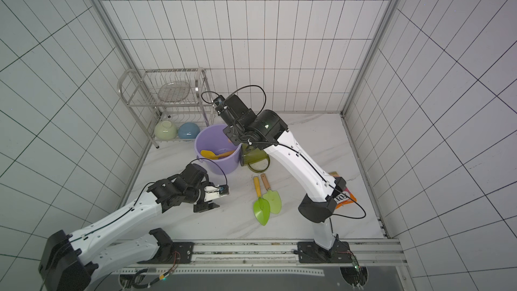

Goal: Organize the gardening tools
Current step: Place the gardening tool in the container.

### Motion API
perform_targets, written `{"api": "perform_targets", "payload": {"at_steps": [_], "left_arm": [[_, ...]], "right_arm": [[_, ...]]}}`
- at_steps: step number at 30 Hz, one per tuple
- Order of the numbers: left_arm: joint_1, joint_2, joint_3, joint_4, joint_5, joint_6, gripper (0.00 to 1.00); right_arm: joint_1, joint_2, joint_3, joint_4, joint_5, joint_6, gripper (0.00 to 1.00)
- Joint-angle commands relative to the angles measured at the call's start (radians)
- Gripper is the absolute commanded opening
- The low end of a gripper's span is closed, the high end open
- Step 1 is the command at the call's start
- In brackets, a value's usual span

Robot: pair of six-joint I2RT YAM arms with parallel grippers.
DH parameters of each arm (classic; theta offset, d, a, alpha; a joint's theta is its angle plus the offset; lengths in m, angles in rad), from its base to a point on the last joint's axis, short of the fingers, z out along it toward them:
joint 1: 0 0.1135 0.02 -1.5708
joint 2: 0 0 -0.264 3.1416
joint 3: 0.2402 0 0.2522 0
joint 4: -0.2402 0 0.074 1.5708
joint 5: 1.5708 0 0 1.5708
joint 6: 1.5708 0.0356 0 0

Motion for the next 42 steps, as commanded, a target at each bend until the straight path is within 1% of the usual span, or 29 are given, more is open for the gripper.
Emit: {"api": "perform_targets", "payload": {"at_steps": [1,6,11,13,17,20,24,30,34,39,42], "left_arm": [[-0.008,-0.008,-0.015,0.004,0.017,-0.016,0.56],[-0.014,-0.013,-0.024,0.003,0.02,-0.028,0.56],[-0.019,-0.021,-0.045,0.004,0.019,-0.03,0.56],[-0.019,-0.026,-0.055,0.006,0.02,-0.03,0.55],[-0.018,-0.037,-0.075,0.01,0.014,-0.025,0.55],[-0.02,-0.041,-0.092,0.018,0.002,-0.02,0.55],[-0.02,-0.04,-0.107,0.028,-0.007,-0.017,0.55],[-0.02,-0.041,-0.115,0.036,-0.004,-0.018,0.55],[-0.02,-0.048,-0.116,0.033,-0.006,-0.018,0.55],[-0.021,-0.059,-0.114,0.029,-0.006,-0.019,0.55],[-0.02,-0.061,-0.113,0.028,-0.006,-0.019,0.55]], "right_arm": [[0.029,0.031,-0.015,0.135,0.089,-0.092,0.0],[0.047,0.11,-0.032,0.198,0.132,-0.197,0.0],[0.068,0.187,-0.055,0.205,0.111,-0.332,0.0],[0.074,0.215,-0.072,0.216,0.123,-0.391,0.0],[0.077,0.238,-0.128,0.258,0.121,-0.485,0.0],[0.077,0.24,-0.174,0.285,0.074,-0.526,0.0],[0.077,0.253,-0.201,0.291,-0.006,-0.541,0.0],[0.077,0.292,-0.201,0.29,-0.014,-0.543,0.0],[0.077,0.313,-0.198,0.29,-0.001,-0.544,0.07],[0.077,0.316,-0.191,0.287,-0.011,-0.533,0.21],[0.077,0.308,-0.183,0.282,-0.019,-0.52,0.28]]}}
